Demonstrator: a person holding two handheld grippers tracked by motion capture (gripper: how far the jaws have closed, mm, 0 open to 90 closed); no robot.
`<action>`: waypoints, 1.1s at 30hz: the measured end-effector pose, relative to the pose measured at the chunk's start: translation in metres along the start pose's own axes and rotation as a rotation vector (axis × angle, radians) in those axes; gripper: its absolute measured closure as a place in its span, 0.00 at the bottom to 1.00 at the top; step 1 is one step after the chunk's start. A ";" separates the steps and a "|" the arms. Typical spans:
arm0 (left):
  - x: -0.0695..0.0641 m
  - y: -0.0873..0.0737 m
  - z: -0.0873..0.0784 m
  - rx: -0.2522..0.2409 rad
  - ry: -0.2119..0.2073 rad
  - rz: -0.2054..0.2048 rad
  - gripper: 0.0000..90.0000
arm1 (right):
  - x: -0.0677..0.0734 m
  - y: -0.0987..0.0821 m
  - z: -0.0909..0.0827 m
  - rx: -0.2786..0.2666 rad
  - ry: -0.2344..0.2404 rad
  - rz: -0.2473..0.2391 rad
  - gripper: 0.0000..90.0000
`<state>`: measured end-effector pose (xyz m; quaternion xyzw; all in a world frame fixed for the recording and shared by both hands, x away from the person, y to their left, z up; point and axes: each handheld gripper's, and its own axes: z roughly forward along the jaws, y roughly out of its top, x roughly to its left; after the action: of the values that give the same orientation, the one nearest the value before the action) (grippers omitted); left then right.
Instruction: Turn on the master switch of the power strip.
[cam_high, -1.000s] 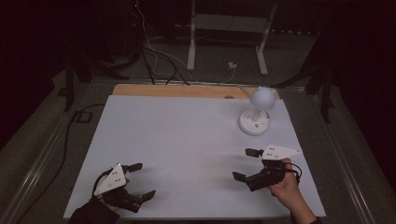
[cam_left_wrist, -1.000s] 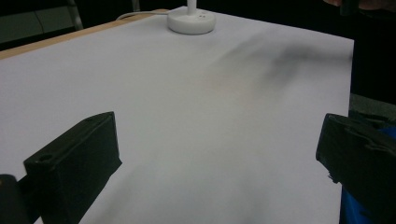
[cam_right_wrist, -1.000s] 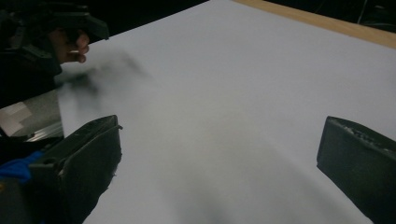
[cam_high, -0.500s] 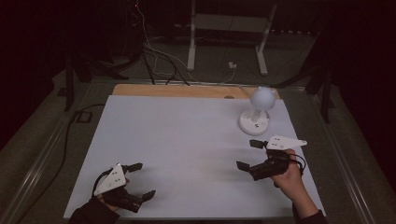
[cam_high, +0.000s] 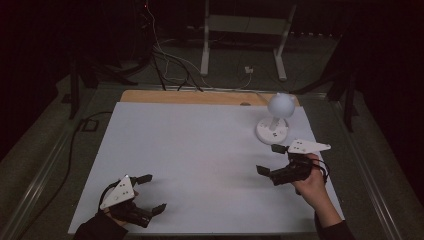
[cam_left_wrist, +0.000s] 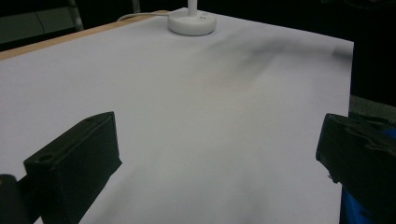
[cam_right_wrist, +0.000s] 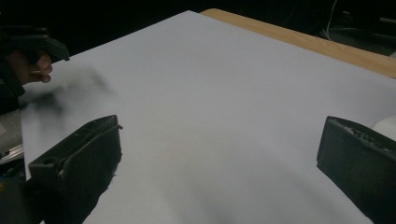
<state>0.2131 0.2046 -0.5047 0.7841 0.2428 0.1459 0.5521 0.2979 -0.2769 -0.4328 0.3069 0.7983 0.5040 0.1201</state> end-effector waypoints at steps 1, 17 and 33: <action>0.000 0.000 0.000 0.000 0.000 0.000 0.00 | -0.001 0.000 -0.001 -0.004 -0.001 0.002 0.00; 0.000 0.000 0.000 0.003 0.002 0.000 0.00 | -0.027 0.004 -0.007 0.012 -0.072 0.013 0.00; 0.000 0.000 0.000 0.005 0.002 0.003 0.00 | -0.059 0.007 -0.008 0.015 -0.154 0.052 0.00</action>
<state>0.2129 0.2046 -0.5046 0.7856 0.2425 0.1470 0.5499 0.3427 -0.3174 -0.4302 0.3661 0.7824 0.4757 0.1656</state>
